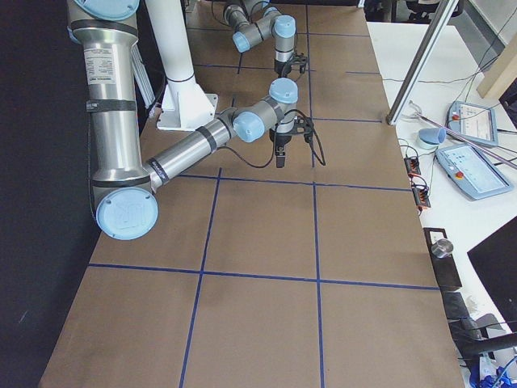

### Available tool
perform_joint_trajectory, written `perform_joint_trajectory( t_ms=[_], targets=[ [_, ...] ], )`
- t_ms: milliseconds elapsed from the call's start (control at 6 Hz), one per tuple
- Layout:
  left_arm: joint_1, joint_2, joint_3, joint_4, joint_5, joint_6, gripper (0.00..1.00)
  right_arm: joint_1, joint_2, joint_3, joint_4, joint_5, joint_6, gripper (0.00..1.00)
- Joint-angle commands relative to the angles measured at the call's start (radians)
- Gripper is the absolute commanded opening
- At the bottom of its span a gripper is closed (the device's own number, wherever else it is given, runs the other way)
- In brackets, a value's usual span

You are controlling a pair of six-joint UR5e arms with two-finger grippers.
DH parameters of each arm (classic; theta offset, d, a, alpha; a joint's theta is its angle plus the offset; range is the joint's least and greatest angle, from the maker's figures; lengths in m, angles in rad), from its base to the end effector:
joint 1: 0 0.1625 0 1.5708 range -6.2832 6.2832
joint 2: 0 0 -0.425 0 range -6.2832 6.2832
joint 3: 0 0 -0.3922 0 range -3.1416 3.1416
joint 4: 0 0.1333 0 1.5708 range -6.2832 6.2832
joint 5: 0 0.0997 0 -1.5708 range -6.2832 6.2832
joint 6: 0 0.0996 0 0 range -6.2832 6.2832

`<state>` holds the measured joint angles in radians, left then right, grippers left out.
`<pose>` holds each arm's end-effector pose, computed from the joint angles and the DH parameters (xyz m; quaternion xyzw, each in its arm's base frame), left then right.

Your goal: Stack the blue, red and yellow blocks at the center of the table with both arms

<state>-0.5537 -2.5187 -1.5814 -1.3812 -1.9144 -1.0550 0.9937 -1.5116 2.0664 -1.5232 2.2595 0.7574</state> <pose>0.5493 -0.4568 0.0876 0.0520 0.3987 0.0468 0.9144 -0.2055 -0.4440 0.3870 0.0199 -0.4260 -0.0188 0.9043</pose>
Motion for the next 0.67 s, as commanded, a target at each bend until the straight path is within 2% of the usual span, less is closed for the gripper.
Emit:
perform_joint_trajectory(
  t_ms=[0,167,333,500],
  targets=[
    [-0.059,0.070,-0.229,0.074,-0.006,0.003,1.00,0.020,-0.012,0.000,-0.002,0.005,-0.003,1.00],
    [-0.098,0.198,-0.387,0.076,-0.020,0.012,1.00,0.057,-0.033,-0.002,-0.005,0.006,-0.022,1.00],
    [-0.139,0.322,-0.490,0.077,-0.081,0.076,1.00,0.103,-0.082,-0.006,-0.009,0.011,-0.161,1.00],
    [-0.188,0.454,-0.593,0.079,-0.090,0.184,1.00,0.179,-0.128,-0.012,-0.015,0.023,-0.284,1.00]
  ],
)
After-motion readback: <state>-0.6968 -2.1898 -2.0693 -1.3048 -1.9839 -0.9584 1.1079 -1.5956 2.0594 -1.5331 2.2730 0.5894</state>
